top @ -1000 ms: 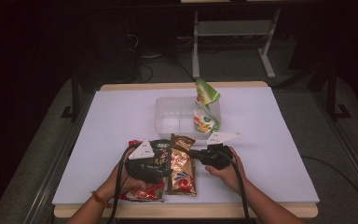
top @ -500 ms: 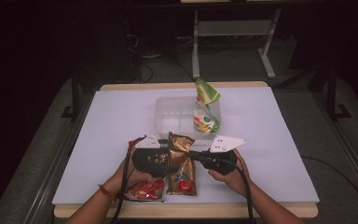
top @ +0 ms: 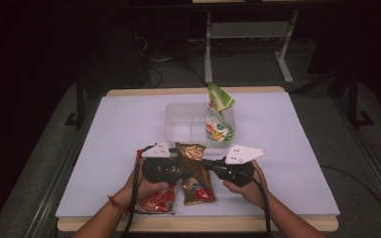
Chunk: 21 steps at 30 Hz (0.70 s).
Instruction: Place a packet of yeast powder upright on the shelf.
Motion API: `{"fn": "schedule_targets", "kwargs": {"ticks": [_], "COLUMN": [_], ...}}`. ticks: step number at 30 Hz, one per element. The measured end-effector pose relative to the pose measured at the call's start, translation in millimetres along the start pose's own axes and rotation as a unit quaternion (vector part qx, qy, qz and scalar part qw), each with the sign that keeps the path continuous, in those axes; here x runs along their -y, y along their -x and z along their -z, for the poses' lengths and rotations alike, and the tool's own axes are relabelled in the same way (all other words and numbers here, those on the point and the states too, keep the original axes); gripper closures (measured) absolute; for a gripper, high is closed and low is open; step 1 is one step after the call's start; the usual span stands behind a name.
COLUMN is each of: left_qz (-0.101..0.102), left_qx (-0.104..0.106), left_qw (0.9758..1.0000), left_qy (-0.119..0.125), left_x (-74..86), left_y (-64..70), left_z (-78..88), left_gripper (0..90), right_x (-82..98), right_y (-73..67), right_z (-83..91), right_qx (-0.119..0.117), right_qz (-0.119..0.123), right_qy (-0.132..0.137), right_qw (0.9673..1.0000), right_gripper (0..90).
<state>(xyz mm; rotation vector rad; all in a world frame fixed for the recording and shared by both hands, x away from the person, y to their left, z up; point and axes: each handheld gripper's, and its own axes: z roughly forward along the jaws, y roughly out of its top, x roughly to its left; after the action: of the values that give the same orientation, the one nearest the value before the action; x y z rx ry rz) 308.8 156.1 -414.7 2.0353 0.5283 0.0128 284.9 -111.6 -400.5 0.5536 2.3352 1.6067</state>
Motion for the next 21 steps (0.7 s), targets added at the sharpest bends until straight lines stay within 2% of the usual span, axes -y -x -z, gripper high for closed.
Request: {"fn": "schedule_targets", "kwargs": {"ticks": [3,5,10,12,13,16,19,21], "left_qz": [-0.008,-0.013,-0.011,-0.008,-0.008,-0.006,-0.007,-0.01], "left_qx": [-0.01,-0.02,-0.026,-0.024,-0.023,-0.025,-0.027,-0.029], "left_qw": [0.9999,0.9997,0.9996,0.9997,0.9997,0.9997,0.9996,0.9995], "left_qy": [-0.001,-0.007,-0.007,-0.006,-0.005,-0.003,0.001,0.002], "left_x": [0.0,0.2,1.2,1.2,1.3,1.7,1.4,0.2], "left_y": [2.9,3.9,3.8,3.7,3.5,3.7,5.0,6.6], "left_z": [-1.1,-2.5,-2.9,-2.8,-2.9,-2.7,-1.7,-1.2], "left_gripper": [65.8,67.1,68.3,68.5,68.6,68.8,68.9,69.1], "right_x": [0.7,0.9,4.2,8.2,11.2,23.0,36.7,45.8], "right_y": [1.7,3.2,13.8,18.1,20.9,30.6,40.2,46.6], "right_z": [1.3,3.4,15.4,20.6,23.6,33.8,46.4,57.0], "right_qx": [0.001,0.004,0.023,0.048,0.052,0.073,0.106,0.123], "right_qz": [-0.001,0.001,0.001,0.015,0.019,0.007,0.014,0.005], "right_qy": [-0.004,-0.006,-0.021,-0.04,-0.047,-0.064,-0.091,-0.096], "right_qw": [1.0,1.0,0.9995,0.998,0.9973,0.9952,0.9901,0.9877], "right_gripper": [86.9,80.8,62.3,59.2,57.4,51.1,45.5,43.0]}}
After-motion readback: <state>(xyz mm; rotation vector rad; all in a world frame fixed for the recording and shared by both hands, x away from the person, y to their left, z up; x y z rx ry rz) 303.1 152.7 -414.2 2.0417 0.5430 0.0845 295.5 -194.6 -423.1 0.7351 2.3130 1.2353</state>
